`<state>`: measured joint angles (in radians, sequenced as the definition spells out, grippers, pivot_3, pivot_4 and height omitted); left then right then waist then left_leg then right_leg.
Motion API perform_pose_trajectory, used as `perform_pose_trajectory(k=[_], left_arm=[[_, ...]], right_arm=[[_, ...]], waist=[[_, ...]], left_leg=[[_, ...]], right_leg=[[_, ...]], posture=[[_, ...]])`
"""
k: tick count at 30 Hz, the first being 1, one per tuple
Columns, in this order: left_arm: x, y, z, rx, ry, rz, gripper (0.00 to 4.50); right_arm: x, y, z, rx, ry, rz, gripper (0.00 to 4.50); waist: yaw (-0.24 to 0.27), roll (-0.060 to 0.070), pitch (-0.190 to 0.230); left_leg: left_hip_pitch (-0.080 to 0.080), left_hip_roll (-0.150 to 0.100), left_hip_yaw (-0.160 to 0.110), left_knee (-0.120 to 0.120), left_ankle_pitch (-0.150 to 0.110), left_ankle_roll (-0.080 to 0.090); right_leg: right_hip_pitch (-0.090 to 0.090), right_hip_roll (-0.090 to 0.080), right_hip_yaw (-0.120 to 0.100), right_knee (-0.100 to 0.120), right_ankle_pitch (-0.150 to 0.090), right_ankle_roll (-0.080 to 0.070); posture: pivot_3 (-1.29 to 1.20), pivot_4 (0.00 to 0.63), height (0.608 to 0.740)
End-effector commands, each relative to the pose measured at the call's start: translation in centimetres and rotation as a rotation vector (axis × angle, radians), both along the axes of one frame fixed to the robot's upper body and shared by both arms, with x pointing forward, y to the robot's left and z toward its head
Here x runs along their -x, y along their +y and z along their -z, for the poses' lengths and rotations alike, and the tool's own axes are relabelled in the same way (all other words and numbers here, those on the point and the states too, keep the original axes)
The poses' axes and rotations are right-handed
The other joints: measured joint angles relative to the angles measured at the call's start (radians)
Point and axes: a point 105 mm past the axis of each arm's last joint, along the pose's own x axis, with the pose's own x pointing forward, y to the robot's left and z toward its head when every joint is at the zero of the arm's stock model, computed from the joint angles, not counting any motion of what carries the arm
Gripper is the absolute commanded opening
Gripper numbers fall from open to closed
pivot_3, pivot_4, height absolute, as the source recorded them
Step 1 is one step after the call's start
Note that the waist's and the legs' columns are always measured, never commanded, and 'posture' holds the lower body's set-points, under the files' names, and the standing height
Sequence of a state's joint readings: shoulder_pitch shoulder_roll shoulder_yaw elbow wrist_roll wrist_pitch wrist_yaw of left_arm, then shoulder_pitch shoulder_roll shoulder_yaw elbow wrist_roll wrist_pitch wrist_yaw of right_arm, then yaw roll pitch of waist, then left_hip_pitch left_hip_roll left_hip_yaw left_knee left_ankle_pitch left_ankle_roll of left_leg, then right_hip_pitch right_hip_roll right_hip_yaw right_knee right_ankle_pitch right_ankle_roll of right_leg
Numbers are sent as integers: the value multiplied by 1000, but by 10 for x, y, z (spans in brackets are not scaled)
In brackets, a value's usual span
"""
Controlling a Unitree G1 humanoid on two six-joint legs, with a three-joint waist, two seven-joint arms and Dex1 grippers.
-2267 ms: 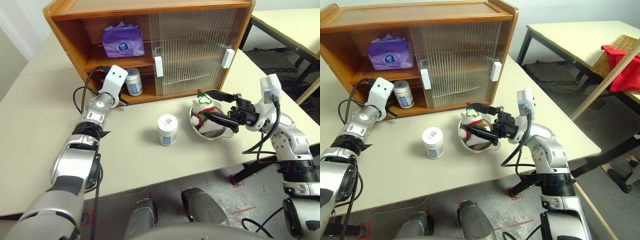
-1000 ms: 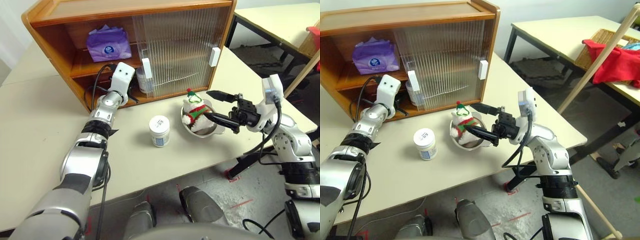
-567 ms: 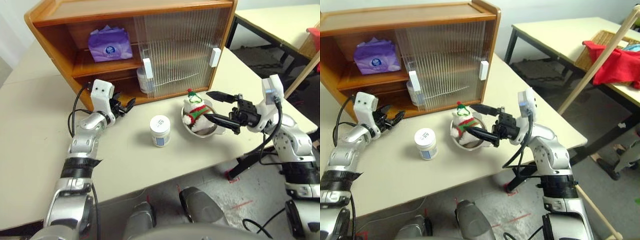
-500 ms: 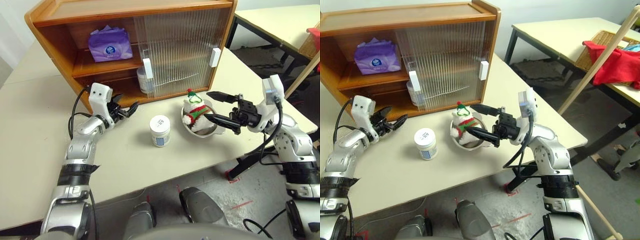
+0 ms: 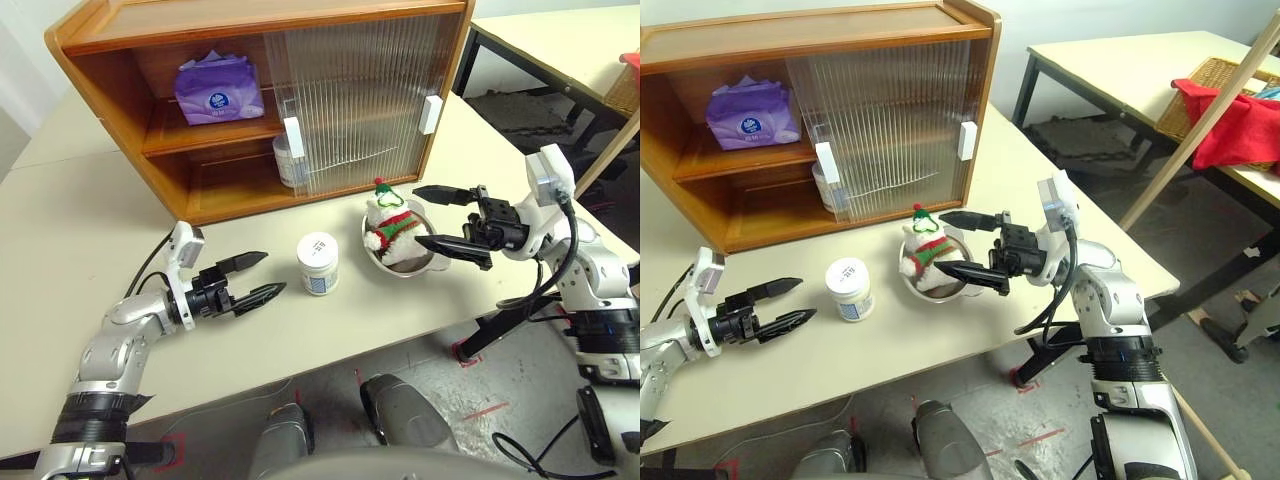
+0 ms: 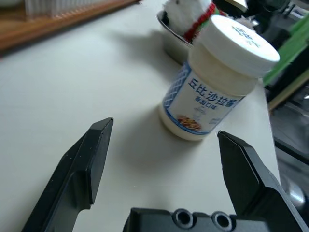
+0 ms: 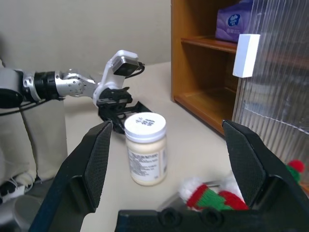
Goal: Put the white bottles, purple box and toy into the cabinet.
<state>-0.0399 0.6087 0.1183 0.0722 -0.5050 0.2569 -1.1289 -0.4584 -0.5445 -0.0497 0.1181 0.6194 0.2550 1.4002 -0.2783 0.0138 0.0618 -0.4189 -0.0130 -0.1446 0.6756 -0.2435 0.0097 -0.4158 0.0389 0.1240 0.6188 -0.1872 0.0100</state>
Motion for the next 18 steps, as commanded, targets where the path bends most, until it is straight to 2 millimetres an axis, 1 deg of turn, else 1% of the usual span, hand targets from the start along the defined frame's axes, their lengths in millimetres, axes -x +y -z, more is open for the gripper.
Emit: perform_pose_trajectory(k=[1,3,6,9,12,13,16,18], left_arm=[[2,-19,9,-33,10,76,4449],[3,-29,12,-45,4,105,4449],[2,-39,16,-63,-2,134,4449],[-1,-51,22,-93,-9,164,4449],[-7,-56,21,-99,-30,162,4449],[-10,-58,21,-106,-37,162,4449],[-14,-63,23,-124,-48,172,4449],[-16,-71,25,-113,-47,179,4449]], right_arm=[[-2,5,3,21,-4,-12,4500],[-2,8,5,24,0,-9,4500],[-2,10,6,28,-1,-3,4500],[-3,13,4,22,-14,0,4500],[-3,15,2,10,-18,0,4500],[-3,16,2,9,-18,-1,4500],[-2,18,2,6,-18,-2,4500],[-3,19,2,2,-17,0,4500]], waist=[[1,1,-1],[1,2,-1],[2,2,-1],[3,2,-1],[3,2,-1],[4,2,-1],[4,2,-1],[4,2,-1]], left_leg=[[0,0,0,0,0,0],[0,0,0,0,0,0],[0,0,0,0,0,0],[0,0,0,0,0,0],[0,0,0,0,0,0],[0,0,0,0,0,0],[0,0,0,0,0,0],[0,0,0,0,0,0]], right_leg=[[0,0,0,0,0,0],[0,0,0,0,-1,0],[0,0,0,-1,-1,0],[0,0,0,-1,-1,0],[0,0,0,-1,-2,2],[0,0,0,-1,-5,7],[1,0,0,-1,-5,7],[1,0,0,-1,-5,6]], posture=[[-291,59,740],[-291,60,740],[-291,60,740],[-304,61,740],[-305,61,740],[-305,61,740],[-305,62,740],[-308,61,740]])
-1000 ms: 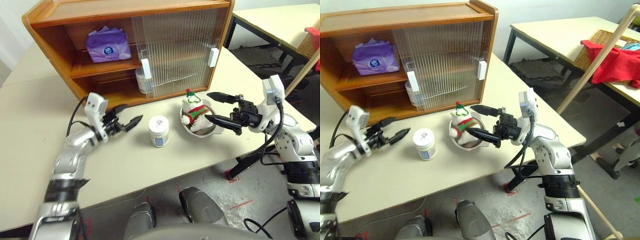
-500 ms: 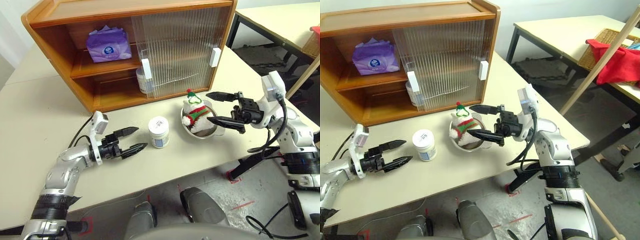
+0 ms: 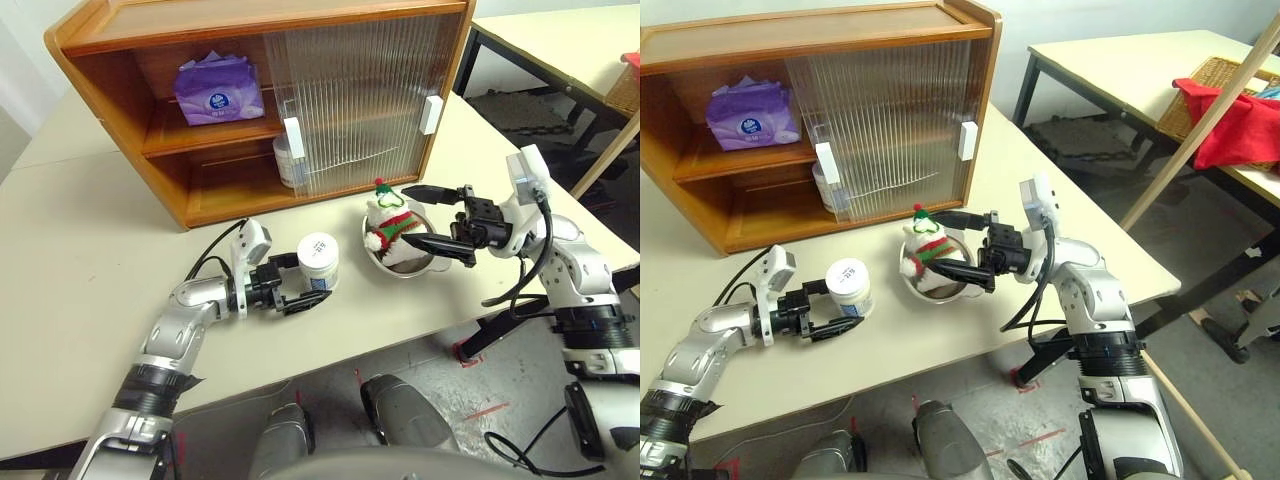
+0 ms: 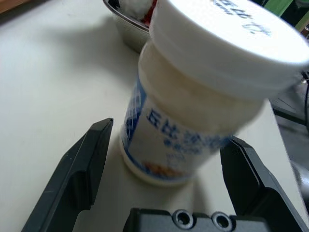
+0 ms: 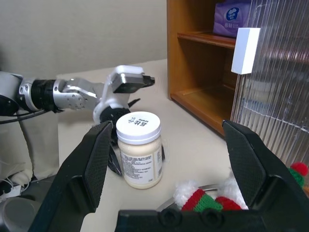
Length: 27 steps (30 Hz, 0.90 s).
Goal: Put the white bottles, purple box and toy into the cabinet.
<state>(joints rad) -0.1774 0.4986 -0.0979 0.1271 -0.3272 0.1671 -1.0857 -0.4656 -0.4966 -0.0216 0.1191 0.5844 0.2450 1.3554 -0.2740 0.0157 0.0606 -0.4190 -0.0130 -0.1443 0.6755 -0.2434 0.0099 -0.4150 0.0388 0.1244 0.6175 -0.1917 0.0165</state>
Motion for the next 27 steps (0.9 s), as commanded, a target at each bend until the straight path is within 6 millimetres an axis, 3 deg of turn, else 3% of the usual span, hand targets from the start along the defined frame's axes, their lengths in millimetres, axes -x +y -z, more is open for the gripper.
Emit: perform_pose_trajectory(k=[1,3,7,12,15,22,27], left_arm=[[-1,-9,9,-14,15,10,4449],[0,-11,11,-15,22,16,4272],[-1,-10,13,-12,23,10,3283],[-8,-5,7,12,-3,-47,3271],[-20,5,-8,84,-66,-153,3271],[-49,46,-25,63,-191,-417,3270],[-81,77,-37,-25,-281,-631,3270]], right_arm=[[1,6,-4,4,-23,-12,4500],[0,6,-5,1,-25,-11,4500],[-1,6,-5,1,-28,-9,4500],[-3,6,-5,1,-29,-9,4500],[-3,6,-5,2,-29,-9,4500],[-3,5,-5,3,-26,-8,4500],[-4,1,-5,4,-23,-2,4500]], waist=[[0,0,0],[0,0,0],[1,0,0],[2,0,0],[2,0,0],[3,0,0],[14,0,0]], left_leg=[[0,0,0,0,0,0],[0,0,0,0,0,0],[0,0,0,0,0,0],[0,0,0,0,0,0],[0,0,0,0,0,0],[1,0,1,0,1,1],[1,0,1,1,1,2]], right_leg=[[0,0,0,0,0,0],[0,0,0,0,0,0],[0,0,0,0,0,0],[0,0,0,0,0,0],[1,0,0,0,0,1],[1,1,0,0,0,1],[2,1,0,0,2,-1]], posture=[[-309,60,740],[-309,59,740],[-308,58,740],[-304,57,740],[-304,58,740],[-292,59,740],[-283,54,740]])
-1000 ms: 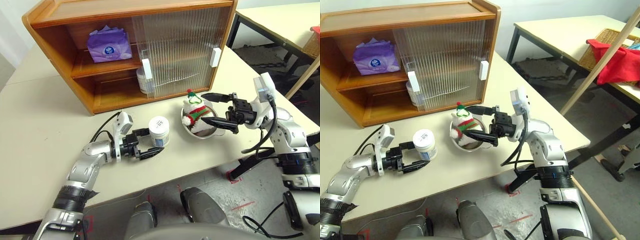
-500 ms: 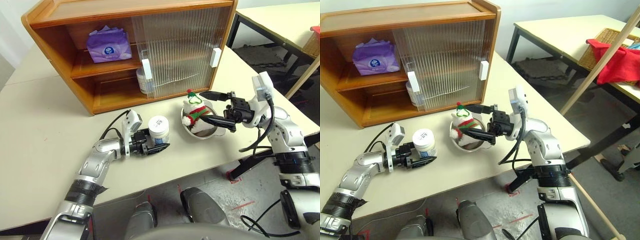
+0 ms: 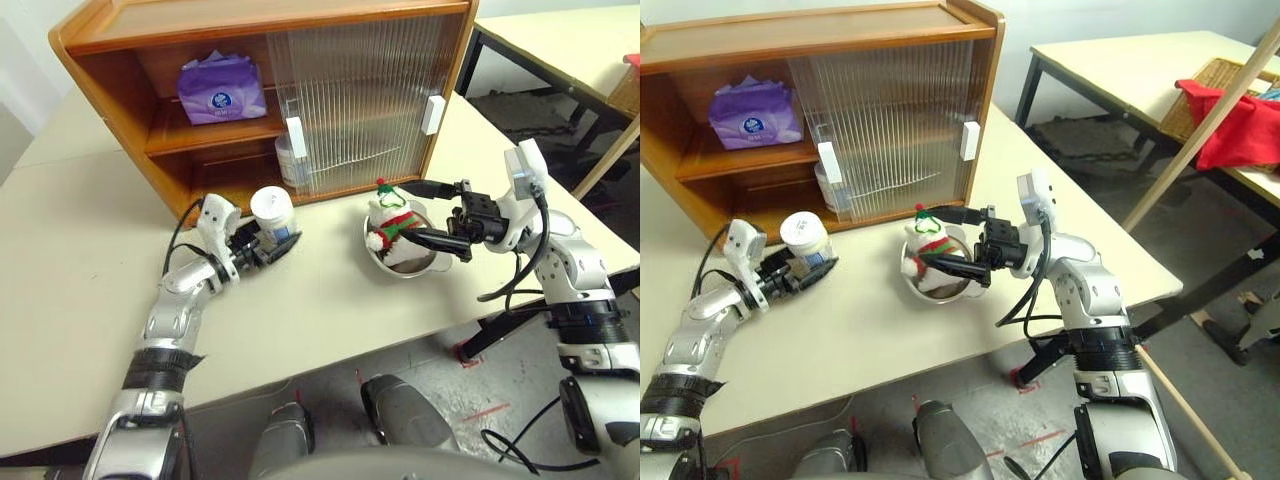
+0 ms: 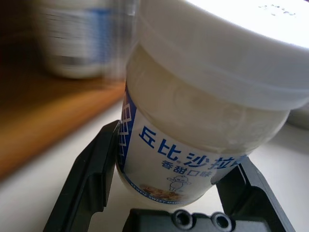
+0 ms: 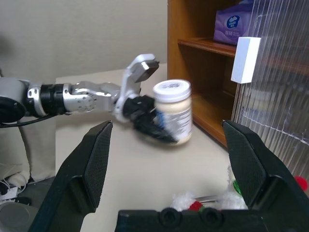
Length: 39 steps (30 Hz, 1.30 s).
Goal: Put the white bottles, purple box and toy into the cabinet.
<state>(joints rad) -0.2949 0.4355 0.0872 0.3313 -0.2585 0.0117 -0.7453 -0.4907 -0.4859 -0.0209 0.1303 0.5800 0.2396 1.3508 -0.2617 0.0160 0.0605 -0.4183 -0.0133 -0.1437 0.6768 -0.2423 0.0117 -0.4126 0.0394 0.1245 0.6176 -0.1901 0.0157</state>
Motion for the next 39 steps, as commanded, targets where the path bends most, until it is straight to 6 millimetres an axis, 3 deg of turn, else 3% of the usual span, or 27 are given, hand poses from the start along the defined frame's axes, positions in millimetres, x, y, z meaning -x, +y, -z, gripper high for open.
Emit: perform_pose_trajectory(k=[1,10,16,24,39], left_arm=[[-24,20,-15,-38,-68,-159,3270],[-60,30,-10,-66,-49,-375,3269],[-70,38,-6,-88,-27,-452,3269],[-81,43,-6,-34,-2,-535,3269],[-94,40,-13,58,26,-591,3269]], right_arm=[[-1,-2,0,12,-7,-1,4500],[-1,-2,-2,10,-17,-5,4500],[-1,-4,-3,13,-19,0,4500],[-2,-1,-3,10,-18,-3,4500],[-1,-1,-4,14,-15,-3,4500]], waist=[[7,0,0],[16,0,0],[14,-1,0],[13,-4,2],[13,-6,4]], left_leg=[[0,0,0,0,0,0],[0,-1,1,0,1,2],[1,-2,6,1,3,4],[10,-9,11,1,6,10],[11,-16,11,-1,6,10]], right_leg=[[0,0,0,0,1,-1],[2,0,0,-2,3,-2],[3,2,0,-2,5,2],[12,-1,2,-3,3,17],[13,-2,3,-4,3,16]], posture=[[-283,53,740],[-295,51,740],[-300,51,740],[-297,53,740],[-303,64,740]])
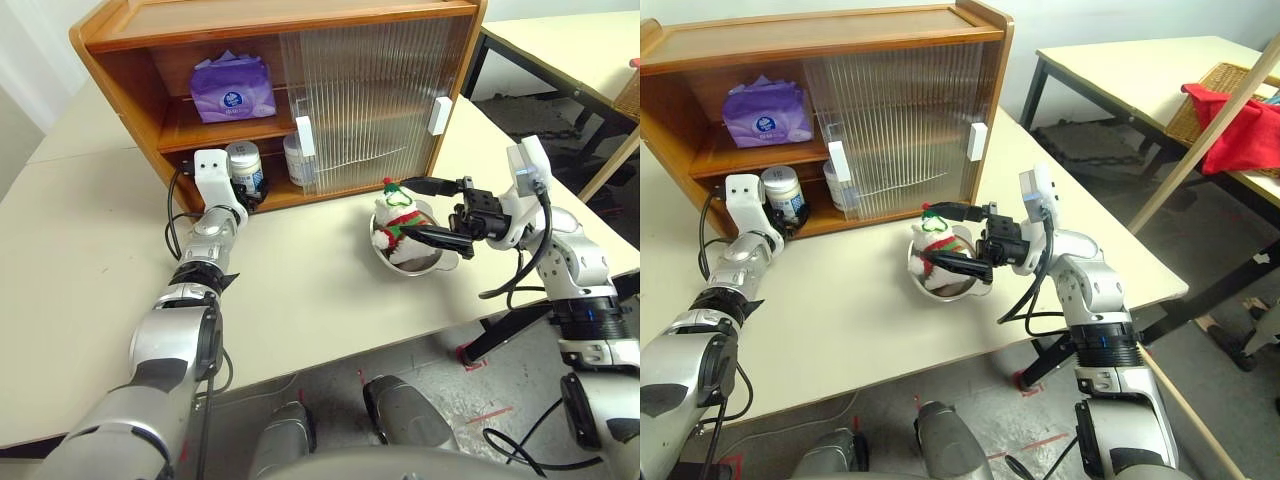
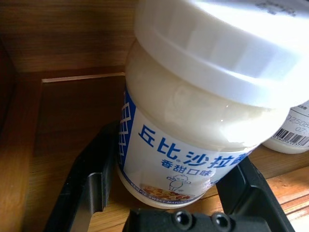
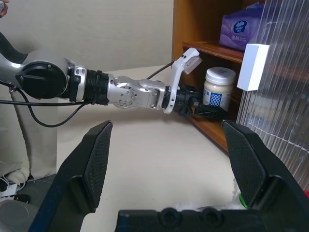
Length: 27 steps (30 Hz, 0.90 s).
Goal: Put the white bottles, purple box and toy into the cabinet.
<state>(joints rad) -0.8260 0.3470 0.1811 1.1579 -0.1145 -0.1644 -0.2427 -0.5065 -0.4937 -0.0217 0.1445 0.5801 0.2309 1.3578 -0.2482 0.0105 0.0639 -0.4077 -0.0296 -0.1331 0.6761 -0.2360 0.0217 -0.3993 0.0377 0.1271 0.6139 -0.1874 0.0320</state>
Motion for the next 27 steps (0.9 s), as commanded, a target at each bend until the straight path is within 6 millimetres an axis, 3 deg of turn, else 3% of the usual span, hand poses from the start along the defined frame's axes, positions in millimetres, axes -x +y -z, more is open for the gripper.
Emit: perform_pose_trajectory(k=[1,6,10,27], left_arm=[[-5,2,-11,3,-30,-10,3269],[-5,4,-11,5,-14,-14,3268],[-5,3,-10,3,-5,-4,4477],[10,-5,5,31,-42,49,4477]], right_arm=[[1,0,-1,10,-2,-3,4500],[1,-1,-1,11,-1,1,4500],[1,-1,-1,12,0,3,4500],[1,-1,1,7,2,7,4500]], waist=[[0,0,0],[0,-2,1],[0,-2,1],[-1,-2,1]], left_leg=[[0,0,0,0,0,0],[0,0,0,0,0,0],[0,0,0,0,0,0],[0,-1,1,0,0,-1]], right_leg=[[0,0,0,0,-1,1],[0,0,0,0,-2,4],[0,0,0,0,-2,4],[0,0,0,0,-3,4]], posture=[[-303,64,740],[-305,66,740],[-307,65,740],[-302,66,740]])
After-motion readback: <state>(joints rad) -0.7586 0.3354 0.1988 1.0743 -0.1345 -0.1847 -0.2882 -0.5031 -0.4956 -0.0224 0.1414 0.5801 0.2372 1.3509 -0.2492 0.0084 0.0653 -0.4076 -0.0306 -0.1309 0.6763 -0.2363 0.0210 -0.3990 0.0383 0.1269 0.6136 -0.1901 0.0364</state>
